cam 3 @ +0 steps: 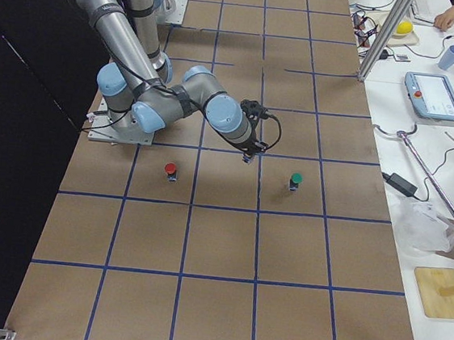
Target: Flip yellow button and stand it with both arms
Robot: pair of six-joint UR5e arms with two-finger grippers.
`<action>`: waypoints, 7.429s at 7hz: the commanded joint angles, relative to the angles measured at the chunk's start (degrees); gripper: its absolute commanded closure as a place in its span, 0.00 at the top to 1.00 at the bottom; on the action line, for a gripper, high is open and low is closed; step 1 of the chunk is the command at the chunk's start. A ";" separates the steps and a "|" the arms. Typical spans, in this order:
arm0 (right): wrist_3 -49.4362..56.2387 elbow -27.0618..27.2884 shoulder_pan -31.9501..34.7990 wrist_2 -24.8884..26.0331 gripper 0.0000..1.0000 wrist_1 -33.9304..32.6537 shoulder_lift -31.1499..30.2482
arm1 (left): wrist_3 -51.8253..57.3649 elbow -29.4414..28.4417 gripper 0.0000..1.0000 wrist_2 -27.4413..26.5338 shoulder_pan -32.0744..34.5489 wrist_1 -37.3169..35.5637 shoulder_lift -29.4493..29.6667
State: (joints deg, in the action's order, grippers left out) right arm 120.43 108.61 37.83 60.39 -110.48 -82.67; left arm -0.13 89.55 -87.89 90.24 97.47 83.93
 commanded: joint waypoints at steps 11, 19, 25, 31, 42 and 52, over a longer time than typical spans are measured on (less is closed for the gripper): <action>18.18 -0.51 -3.99 0.08 0.06 8.96 11.74 | 0.04 0.01 1.00 0.00 -0.24 0.00 0.01; 18.00 -0.33 -4.35 0.16 0.50 8.96 11.91 | 0.04 0.01 1.00 0.00 -0.24 0.18 -0.08; 14.60 -1.64 -4.26 0.25 0.97 9.05 10.87 | 0.04 -0.07 1.00 0.00 -0.33 -0.26 -0.08; -35.31 -3.32 9.31 11.56 1.00 10.11 -7.14 | -0.05 -0.07 1.00 0.00 -0.41 -0.26 -0.08; -130.10 -15.97 52.08 28.64 1.00 24.08 -9.88 | 0.04 -0.07 1.00 -0.09 -0.50 -0.26 -0.08; -129.92 -15.89 51.73 29.17 1.00 23.46 -9.88 | -0.05 -0.25 1.00 0.44 -0.50 -1.05 0.71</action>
